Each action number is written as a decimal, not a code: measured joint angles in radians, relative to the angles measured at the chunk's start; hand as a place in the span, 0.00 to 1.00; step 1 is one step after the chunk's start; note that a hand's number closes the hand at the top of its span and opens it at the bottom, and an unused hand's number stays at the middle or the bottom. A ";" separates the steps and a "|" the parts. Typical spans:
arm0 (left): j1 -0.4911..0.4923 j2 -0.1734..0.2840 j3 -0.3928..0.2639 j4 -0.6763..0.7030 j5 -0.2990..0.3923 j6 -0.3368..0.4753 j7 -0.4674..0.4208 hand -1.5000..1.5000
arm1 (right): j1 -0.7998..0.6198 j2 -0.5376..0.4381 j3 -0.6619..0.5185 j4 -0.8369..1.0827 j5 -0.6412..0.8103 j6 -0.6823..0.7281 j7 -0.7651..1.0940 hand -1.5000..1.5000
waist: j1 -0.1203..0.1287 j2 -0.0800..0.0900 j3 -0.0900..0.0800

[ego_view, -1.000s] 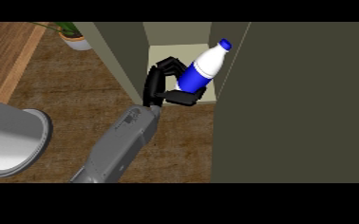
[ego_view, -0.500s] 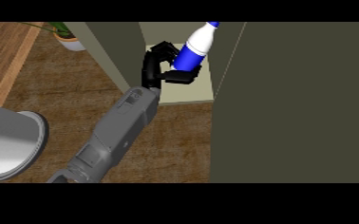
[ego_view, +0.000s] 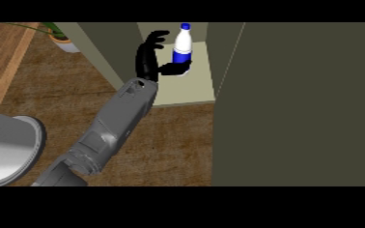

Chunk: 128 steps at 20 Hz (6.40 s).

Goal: Pick up the bottled water, place it into the cabinet and close the cabinet

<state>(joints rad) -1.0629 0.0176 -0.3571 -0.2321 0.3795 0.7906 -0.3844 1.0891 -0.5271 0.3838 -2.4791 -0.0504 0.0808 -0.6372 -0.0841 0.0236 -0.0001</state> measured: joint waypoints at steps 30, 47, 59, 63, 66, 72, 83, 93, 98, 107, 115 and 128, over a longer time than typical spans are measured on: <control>0.153 -0.018 -0.029 -0.400 0.336 -0.467 -0.234 0.00 | -0.034 0.025 0.064 -0.013 0.008 0.006 0.068 0.00 | 0.050 -0.027 -0.002; 0.830 0.158 -0.331 -1.121 0.364 -0.454 -0.205 0.00 | 0.011 0.002 0.125 -0.016 0.038 -0.084 0.042 0.00 | 0.112 -0.040 -0.002; 1.182 0.472 -0.298 -1.412 0.387 -0.615 -0.317 0.00 | -0.105 -0.239 0.157 -0.016 0.091 0.022 0.065 1.00 | 0.141 -0.039 -0.007; 1.269 0.565 -0.256 -1.455 0.404 -0.682 -0.369 0.00 | -0.169 -0.265 0.191 -0.020 0.100 0.010 0.103 1.00 | 0.151 -0.037 -0.009; 1.332 0.636 -0.216 -1.482 0.424 -0.741 -0.406 0.00 | -0.220 -0.258 0.232 -0.023 0.102 -0.013 0.152 1.00 | 0.158 -0.033 -0.010; 1.415 0.743 -0.152 -1.504 0.455 -0.857 -0.466 0.00 | -0.342 -0.231 0.297 -0.026 0.098 -0.042 0.267 1.00 | 0.177 -0.020 -0.011; 1.460 0.846 -0.084 -1.494 0.494 -0.992 -0.500 0.00 | -0.686 -0.205 0.329 -0.015 0.079 0.028 0.480 1.00 | 0.235 -0.002 -0.015; 1.461 0.897 -0.044 -1.490 0.509 -1.035 -0.495 0.00 | -0.850 -0.135 0.357 0.004 0.034 0.077 0.624 1.00 | 0.271 0.011 -0.020; 1.458 0.911 -0.022 -1.488 0.525 -1.048 -0.490 0.00 | -0.868 -0.099 0.355 0.016 0.002 0.093 0.661 1.00 | 0.277 0.019 -0.020; 1.447 0.934 0.010 -1.485 0.543 -1.066 -0.478 0.00 | -0.929 0.032 0.343 0.108 -0.180 0.104 0.749 1.00 | 0.292 0.031 -0.017; 1.459 0.948 0.036 -1.475 0.566 -1.087 -0.466 0.00 | -1.085 0.136 0.199 0.308 -0.373 0.121 0.827 1.00 | 0.285 0.025 -0.011; 1.497 0.948 0.065 -1.446 0.590 -1.124 -0.451 0.00 | -1.634 0.374 -0.082 0.939 -0.332 -0.116 0.916 1.00 | 0.228 0.001 -0.001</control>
<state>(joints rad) 0.4339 0.9654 -0.2921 -1.6783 0.9698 -0.3331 -0.8350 -0.5454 -0.1530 0.3014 -1.5400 -0.3824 -0.0355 0.2790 0.1439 0.0242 -0.0015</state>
